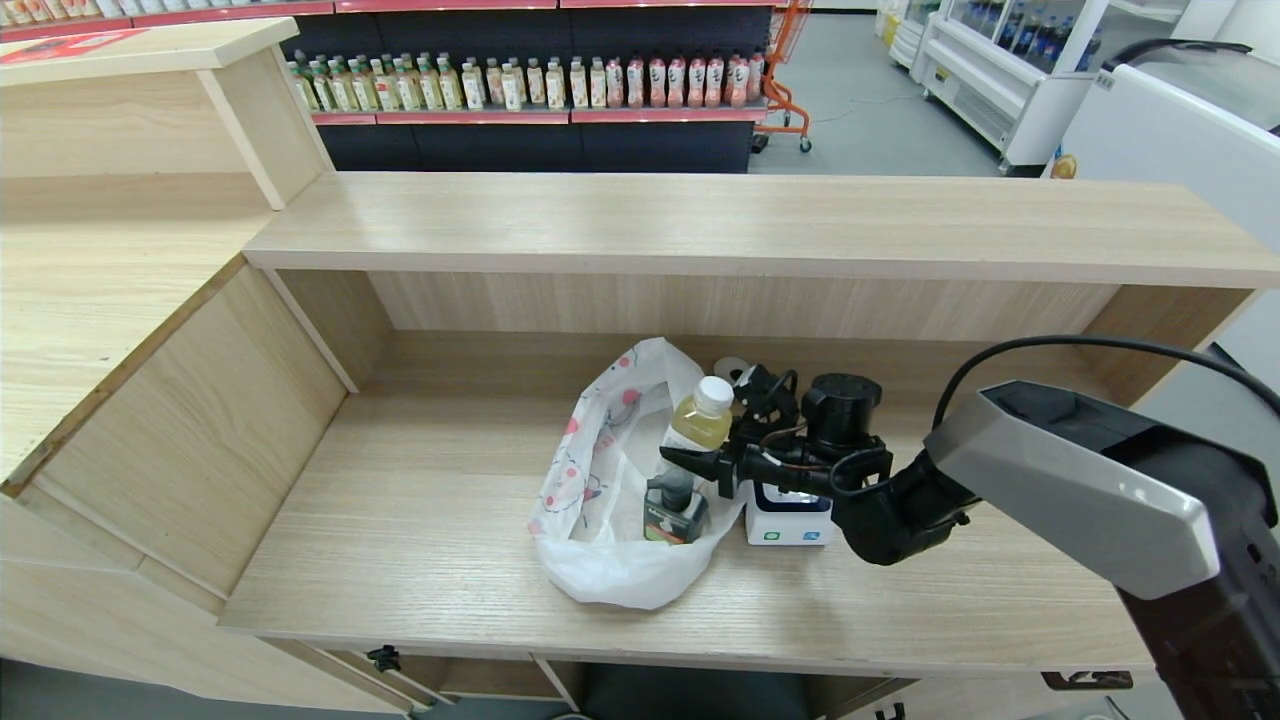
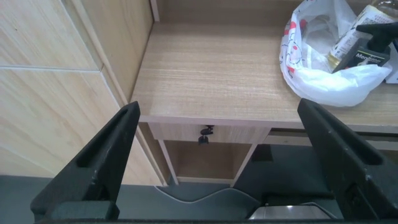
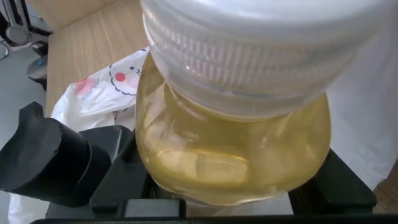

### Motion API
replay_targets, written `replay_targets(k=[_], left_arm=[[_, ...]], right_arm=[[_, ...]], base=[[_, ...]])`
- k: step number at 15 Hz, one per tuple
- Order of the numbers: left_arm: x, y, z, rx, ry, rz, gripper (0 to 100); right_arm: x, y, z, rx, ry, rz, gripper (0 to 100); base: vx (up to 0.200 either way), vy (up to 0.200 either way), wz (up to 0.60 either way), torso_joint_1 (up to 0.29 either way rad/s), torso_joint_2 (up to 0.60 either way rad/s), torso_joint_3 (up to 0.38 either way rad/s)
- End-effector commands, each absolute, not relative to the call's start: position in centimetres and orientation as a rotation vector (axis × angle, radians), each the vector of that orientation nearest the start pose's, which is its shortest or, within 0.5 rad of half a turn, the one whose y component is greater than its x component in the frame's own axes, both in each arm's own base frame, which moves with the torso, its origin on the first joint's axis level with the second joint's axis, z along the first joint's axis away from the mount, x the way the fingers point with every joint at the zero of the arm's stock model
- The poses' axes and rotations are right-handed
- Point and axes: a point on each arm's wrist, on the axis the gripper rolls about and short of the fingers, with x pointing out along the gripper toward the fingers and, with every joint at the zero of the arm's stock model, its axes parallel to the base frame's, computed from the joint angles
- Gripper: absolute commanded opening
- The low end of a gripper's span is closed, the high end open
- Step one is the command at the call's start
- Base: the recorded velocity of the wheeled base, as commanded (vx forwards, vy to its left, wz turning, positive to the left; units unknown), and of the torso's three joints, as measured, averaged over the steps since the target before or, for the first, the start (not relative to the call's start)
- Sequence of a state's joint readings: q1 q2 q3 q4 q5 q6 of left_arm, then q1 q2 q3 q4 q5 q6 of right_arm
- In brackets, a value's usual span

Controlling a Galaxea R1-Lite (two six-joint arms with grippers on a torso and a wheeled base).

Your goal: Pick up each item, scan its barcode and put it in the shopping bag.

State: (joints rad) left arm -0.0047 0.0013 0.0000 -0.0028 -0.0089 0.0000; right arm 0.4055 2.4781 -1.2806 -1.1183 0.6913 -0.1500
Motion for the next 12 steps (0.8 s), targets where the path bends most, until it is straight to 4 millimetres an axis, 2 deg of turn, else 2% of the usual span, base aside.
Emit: replay_targets(k=[1, 6, 10, 12], left_arm=[[-2.3, 0.0, 7.6, 0.000, -0.002, -0.012, 100], [-2.3, 0.0, 7.6, 0.000, -0.002, -0.014, 100], [-2.3, 0.0, 7.6, 0.000, -0.002, -0.014, 100], [-2.3, 0.0, 7.6, 0.000, -0.002, -0.014, 100]], right_arm=[[42.4, 19.8, 3.6, -0.120, 0.021, 1.101, 100], [42.7, 19.6, 5.2, -0.104, -0.010, 1.091, 100], [42.9, 19.0, 8.9, -0.045, -0.056, 1.074, 100], [42.5, 18.4, 11.6, 0.002, -0.067, 1.068, 100]], base=[[0.000, 0.000, 0.00, 0.000, 0.00, 0.000], [0.000, 0.000, 0.00, 0.000, 0.00, 0.000], [0.000, 0.000, 0.00, 0.000, 0.00, 0.000], [0.000, 0.000, 0.00, 0.000, 0.00, 0.000]])
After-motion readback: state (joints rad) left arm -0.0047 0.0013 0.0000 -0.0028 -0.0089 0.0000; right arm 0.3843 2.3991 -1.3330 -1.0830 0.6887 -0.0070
